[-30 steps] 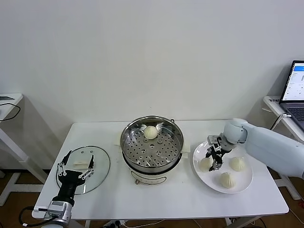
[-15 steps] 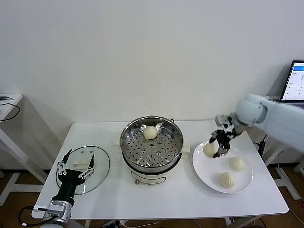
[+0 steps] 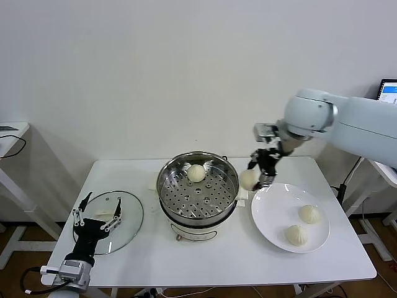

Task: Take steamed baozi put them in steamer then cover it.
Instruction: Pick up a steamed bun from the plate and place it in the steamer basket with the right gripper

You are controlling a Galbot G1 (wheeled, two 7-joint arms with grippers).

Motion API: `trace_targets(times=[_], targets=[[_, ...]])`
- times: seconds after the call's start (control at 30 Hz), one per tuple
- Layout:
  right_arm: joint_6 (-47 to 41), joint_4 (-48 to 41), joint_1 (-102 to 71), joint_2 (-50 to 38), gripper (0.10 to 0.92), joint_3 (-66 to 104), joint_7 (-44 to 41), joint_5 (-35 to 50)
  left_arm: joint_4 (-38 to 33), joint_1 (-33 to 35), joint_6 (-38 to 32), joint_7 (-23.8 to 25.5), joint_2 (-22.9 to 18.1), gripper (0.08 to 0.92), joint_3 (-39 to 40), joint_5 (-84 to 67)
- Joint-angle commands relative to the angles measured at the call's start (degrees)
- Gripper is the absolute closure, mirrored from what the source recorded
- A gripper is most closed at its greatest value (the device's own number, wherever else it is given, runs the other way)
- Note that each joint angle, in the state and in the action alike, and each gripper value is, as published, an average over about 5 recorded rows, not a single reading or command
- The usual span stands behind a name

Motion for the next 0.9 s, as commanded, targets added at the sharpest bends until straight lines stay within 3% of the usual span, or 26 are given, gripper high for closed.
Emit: trace_targets(times=[0.03,0.53,0.9], targets=[[-4.55,-4.51,-2.46,15.66,0.364,2.15,2.85,4.44,-0.12,0.01,0.09,0.03,-0.05,0.177,-0.74,-0.15],[-2.65,-26.65,-15.23,32.73,0.354,7.49,1.54,-2.88,0.84,0.08,0.13,0.44,-0.22,0.177,-3.39,-0.54],[-1.08,-34.72,-21.11,37.77,0.345,8.45,-0.09,-8.43,1.28,-0.20,0.06,0.54,-0.19,0.177,-3.63,-0.90]])
